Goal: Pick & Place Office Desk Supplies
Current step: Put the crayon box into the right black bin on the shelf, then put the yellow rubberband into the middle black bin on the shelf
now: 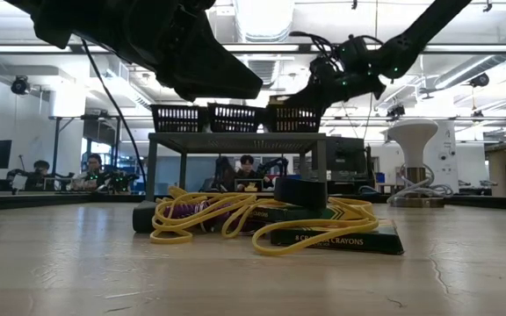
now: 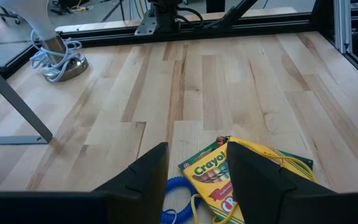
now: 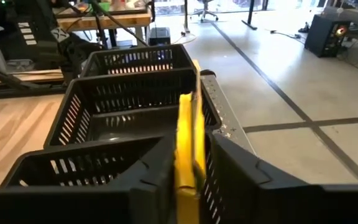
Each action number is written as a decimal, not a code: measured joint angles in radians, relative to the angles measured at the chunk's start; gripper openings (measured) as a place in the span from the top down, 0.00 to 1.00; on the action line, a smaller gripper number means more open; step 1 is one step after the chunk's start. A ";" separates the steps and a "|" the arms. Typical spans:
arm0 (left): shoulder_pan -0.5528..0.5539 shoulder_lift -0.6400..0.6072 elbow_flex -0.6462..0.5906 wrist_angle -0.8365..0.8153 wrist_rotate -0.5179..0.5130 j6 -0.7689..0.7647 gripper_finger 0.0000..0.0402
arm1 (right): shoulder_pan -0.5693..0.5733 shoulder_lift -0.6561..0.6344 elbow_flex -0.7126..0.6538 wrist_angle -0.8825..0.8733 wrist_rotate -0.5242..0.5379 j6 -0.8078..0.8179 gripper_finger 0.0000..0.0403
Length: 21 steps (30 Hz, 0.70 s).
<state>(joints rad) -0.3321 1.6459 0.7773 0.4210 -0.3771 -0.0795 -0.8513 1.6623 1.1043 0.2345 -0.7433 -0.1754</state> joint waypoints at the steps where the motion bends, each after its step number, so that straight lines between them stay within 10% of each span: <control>1: 0.000 0.000 0.000 0.000 0.000 0.000 0.59 | 0.000 0.000 0.002 0.000 0.000 0.006 0.69; 9: 0.000 0.000 0.000 0.000 0.000 0.000 0.59 | 0.000 -0.042 0.043 0.001 0.008 0.035 0.54; 21: 0.000 0.000 0.000 0.000 0.000 0.000 0.59 | 0.033 -0.184 0.040 -0.141 0.164 -0.020 0.57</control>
<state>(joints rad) -0.3318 1.6459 0.7773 0.4213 -0.3768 -0.0795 -0.8181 1.4778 1.1440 0.0933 -0.5795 -0.1953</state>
